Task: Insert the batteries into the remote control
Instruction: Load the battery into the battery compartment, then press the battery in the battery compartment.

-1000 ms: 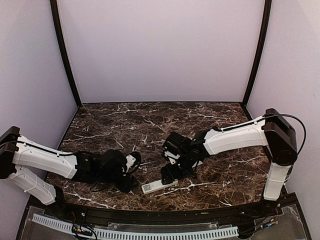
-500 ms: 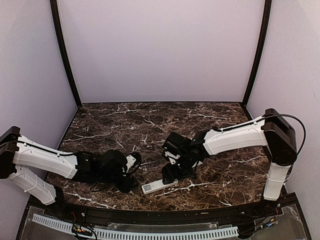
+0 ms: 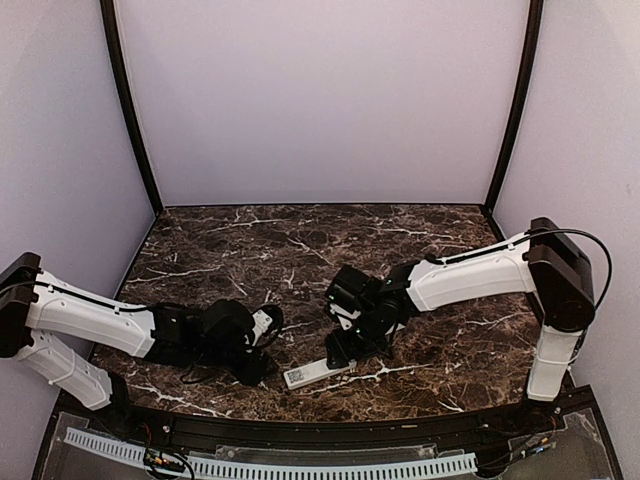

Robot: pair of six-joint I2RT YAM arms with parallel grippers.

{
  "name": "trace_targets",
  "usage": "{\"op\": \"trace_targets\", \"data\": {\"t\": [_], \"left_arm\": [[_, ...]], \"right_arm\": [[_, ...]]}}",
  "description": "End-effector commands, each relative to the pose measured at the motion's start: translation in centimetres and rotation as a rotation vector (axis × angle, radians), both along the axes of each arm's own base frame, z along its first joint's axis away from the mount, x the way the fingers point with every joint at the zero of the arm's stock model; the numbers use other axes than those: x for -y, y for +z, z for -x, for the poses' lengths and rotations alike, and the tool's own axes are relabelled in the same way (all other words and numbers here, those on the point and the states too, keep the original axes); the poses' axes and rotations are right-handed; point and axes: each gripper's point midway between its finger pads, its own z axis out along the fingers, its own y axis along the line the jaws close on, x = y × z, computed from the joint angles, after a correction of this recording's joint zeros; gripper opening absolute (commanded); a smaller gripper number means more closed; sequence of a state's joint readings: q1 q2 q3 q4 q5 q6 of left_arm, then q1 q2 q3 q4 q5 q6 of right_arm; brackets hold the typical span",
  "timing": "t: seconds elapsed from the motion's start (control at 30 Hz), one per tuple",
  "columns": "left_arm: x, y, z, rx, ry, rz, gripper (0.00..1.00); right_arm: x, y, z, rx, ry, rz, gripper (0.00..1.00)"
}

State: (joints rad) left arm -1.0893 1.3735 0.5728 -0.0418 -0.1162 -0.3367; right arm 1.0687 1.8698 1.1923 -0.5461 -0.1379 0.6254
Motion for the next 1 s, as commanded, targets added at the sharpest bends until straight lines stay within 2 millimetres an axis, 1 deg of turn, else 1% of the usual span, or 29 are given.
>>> {"op": "trace_targets", "data": {"t": [0.0,0.1,0.2,0.3,0.43,0.5,0.53,0.6,0.67,0.73,0.8,0.83,0.87,0.93,0.97], "left_arm": [[-0.4,-0.3,0.3,0.003,-0.017,-0.021,0.54],[-0.5,-0.3,0.3,0.006,-0.019,-0.022,0.54],[-0.4,-0.1,0.3,0.012,-0.025,-0.017,0.54],[0.0,0.6,0.4,0.032,-0.041,0.005,0.54],[0.5,1.5,0.7,0.061,-0.068,0.039,0.55],[0.7,1.9,1.1,0.083,-0.089,0.048,0.55],[0.9,2.4,1.1,0.103,-0.097,0.065,0.55],[1.3,3.1,1.5,0.153,-0.132,0.079,0.56],[1.8,3.6,2.0,0.21,-0.178,0.079,0.57],[2.1,3.8,2.4,0.242,-0.22,0.079,0.59],[2.3,3.6,2.7,0.252,-0.246,0.076,0.61],[2.3,3.4,2.8,0.256,-0.262,0.071,0.62],[2.3,3.0,2.9,0.253,-0.273,0.064,0.66],[2.3,2.3,3.1,0.249,-0.298,0.046,0.8],[2.4,2.0,3.2,0.246,-0.306,0.044,0.81]], "right_arm": [[2.5,-1.6,0.8,-0.005,0.018,0.104,0.63],[2.8,-1.5,0.8,0.003,0.031,0.117,0.66],[1.9,-0.8,0.7,0.007,0.053,0.079,0.72],[0.8,0.2,0.5,0.019,0.07,0.024,0.78],[-0.2,1.3,0.5,0.033,0.105,-0.033,0.84],[-0.5,2.1,0.3,0.053,0.115,-0.055,0.87],[-0.5,2.6,0.2,0.07,0.119,-0.061,0.89],[-0.2,3.8,-0.5,0.125,0.116,-0.071,0.93],[0.3,5.8,-1.6,0.21,0.106,-0.08,0.96],[0.8,8.3,-3.0,0.325,0.087,-0.097,0.98],[1.3,11.9,-4.3,0.455,0.063,-0.155,0.99],[1.8,13.7,-5.2,0.53,0.027,-0.179,0.99],[2.3,15.3,-6.1,0.601,-0.016,-0.207,0.99],[4.0,18.5,-7.4,0.725,-0.142,-0.28,0.99],[4.3,19.9,-7.6,0.77,-0.161,-0.351,0.99]]}}
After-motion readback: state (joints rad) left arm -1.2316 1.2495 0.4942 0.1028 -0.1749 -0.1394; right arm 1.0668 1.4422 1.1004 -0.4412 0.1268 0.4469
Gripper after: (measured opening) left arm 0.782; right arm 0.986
